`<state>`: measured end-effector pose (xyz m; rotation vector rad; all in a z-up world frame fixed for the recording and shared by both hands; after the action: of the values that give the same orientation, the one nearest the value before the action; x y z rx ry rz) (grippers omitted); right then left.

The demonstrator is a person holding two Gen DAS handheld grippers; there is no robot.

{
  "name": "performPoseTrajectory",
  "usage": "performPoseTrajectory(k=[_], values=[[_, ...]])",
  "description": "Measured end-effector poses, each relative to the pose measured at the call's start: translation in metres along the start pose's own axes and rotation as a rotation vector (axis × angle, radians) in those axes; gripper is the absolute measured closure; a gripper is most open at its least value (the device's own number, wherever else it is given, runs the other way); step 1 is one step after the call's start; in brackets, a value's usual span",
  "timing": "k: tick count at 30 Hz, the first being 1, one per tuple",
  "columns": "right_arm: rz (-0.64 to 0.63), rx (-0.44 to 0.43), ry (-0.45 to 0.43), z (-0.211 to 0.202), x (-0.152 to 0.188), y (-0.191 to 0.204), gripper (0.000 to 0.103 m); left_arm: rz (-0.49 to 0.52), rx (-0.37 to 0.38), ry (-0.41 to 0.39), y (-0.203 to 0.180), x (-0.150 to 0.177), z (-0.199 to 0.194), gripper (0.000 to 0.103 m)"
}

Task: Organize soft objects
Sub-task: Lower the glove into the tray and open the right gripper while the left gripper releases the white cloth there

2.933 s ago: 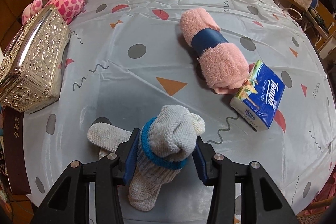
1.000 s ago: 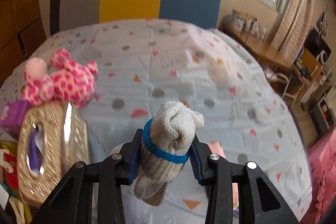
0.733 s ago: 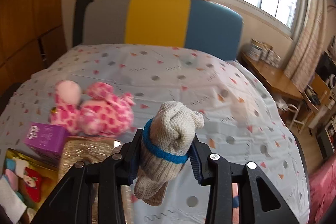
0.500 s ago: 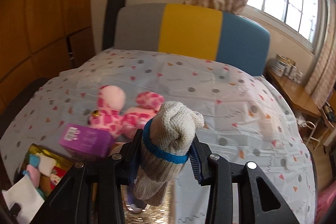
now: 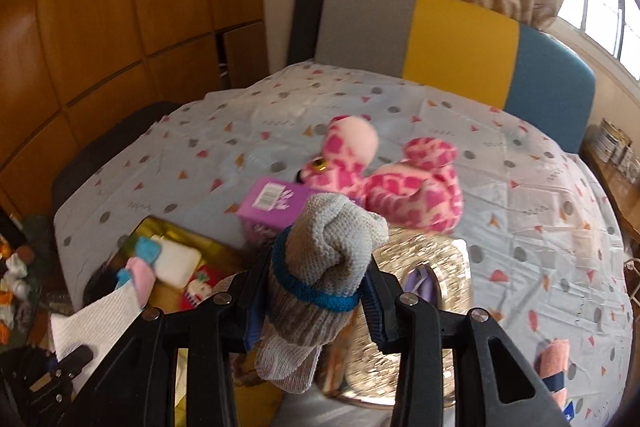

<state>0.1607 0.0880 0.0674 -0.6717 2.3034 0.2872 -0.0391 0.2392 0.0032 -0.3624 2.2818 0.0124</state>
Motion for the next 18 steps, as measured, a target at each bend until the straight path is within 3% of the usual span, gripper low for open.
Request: performPoseTrajectory(k=[11, 18], values=[[-0.055, -0.08, 0.103, 0.014, 0.054, 0.039, 0.063, -0.005, -0.003, 0.01, 0.003, 0.007, 0.001, 0.099], [-0.072, -0.081, 0.136, 0.021, 0.069, 0.045, 0.063, 0.0, -0.005, 0.013, 0.002, 0.007, 0.003, 0.099]])
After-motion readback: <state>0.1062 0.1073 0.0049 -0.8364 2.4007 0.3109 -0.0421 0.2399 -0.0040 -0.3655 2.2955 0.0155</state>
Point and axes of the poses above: each gripper's, at about its wrist camera, not at the fingertips, and z roughly the way its jaws point, y to its left, x to its underside, the point moved 2 cm from there along z, roughly the way its jaws point, and after that the axes turned 2 degrees about z, right-handed, at the moved point
